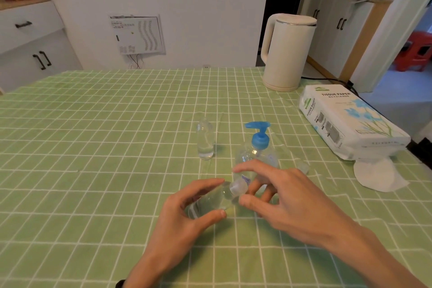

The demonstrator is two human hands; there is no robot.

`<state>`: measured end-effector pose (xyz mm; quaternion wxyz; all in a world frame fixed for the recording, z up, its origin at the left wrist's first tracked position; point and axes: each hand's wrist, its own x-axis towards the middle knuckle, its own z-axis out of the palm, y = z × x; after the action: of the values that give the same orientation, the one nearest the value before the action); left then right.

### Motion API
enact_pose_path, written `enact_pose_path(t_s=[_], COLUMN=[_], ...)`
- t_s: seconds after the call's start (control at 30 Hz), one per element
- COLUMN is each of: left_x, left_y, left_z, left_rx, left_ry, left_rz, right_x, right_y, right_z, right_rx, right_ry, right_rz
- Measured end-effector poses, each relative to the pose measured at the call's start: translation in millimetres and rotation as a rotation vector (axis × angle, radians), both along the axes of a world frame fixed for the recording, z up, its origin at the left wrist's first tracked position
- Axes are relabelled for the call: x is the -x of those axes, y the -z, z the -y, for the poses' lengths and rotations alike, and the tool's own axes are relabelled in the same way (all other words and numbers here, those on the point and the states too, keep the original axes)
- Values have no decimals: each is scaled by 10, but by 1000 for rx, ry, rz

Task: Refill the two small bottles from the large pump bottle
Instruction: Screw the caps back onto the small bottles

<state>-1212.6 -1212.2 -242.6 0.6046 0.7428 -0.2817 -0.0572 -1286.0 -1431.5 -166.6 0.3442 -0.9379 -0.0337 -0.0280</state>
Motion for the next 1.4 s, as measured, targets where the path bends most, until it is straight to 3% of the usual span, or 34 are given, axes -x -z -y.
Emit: enact_pose_path(t_s=[0.47, 0.67, 0.77, 0.87, 0.97, 1.1, 1.2, 1.27, 1.4], left_x=[-6, -99, -249, -430, -555, -585, -535, -467, -281], left_y=[43, 70, 30, -29, -45, -92, -115, -139, -254], left_z=[22, -61, -233, -415, -529, -536, -513, -509, -411], left_rx=[21, 62, 171, 242, 246, 230, 169, 91, -36], left_ry=[-3, -112, -247, -360, -414, -452, -463, -518, -657], left_rz=[-4, 4, -89, -150, -172, -190, -188, -101, 306], right_x=[-84, -81, -82, -115, -148, -170, -185, -192, -202], right_y=[90, 118, 135, 207, 343, 565, 643, 672, 697], right_z=[-123, -135, 76, 457, 798, 994, 1011, 1011, 1028], right_rx=[-14, -147, -206, -83, 56, 214, 235, 241, 214], right_ry=[56, 67, 203, 443, 610, 577, 532, 518, 522], right_rz=[105, 127, 188, 296, 269, 93, 68, 44, 53])
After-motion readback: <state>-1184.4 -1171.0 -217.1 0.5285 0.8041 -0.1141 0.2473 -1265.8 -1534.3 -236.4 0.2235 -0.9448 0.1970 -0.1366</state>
